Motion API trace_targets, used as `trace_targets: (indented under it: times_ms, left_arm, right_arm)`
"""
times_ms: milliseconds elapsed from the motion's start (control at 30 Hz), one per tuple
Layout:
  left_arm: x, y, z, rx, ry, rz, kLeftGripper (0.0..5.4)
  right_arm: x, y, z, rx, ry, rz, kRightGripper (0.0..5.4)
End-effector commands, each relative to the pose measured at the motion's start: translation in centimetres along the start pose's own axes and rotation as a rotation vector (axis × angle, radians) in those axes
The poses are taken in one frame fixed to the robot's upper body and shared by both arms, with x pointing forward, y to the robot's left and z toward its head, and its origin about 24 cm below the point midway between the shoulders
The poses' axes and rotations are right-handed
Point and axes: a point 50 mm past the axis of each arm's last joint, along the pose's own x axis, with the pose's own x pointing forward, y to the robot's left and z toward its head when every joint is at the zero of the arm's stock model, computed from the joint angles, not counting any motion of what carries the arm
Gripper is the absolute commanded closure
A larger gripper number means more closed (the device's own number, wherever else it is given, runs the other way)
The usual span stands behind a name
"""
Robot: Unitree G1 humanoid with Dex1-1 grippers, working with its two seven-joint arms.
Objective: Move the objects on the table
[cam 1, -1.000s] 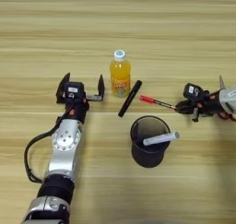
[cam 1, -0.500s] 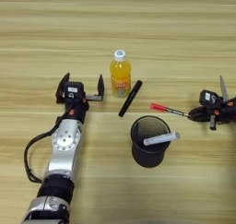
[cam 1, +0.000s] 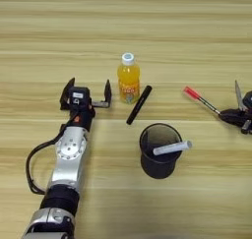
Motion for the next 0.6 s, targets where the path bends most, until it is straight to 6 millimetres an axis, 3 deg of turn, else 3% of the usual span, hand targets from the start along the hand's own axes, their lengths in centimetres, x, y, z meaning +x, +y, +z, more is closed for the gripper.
trace_targets:
  times_ms: [33, 333, 600]
  left_arm:
    - [0.2, 0.1, 0.1, 0.001, -0.004, 0.001, 0.00]
    - [0.2, 0.0, 0.1, 0.000, -0.005, 0.001, 0.00]
    - [0.2, 0.2, 0.1, 0.002, -0.004, 0.002, 0.00]
  right_arm:
    - [-1.3, 0.5, -1.0, 0.070, 0.008, -0.092, 4.99]
    - [-1.6, 3.3, -3.9, 0.230, 0.080, -0.134, 4.99]
    - [-2.0, 3.2, -4.5, 0.289, 0.101, -0.241, 4.99]
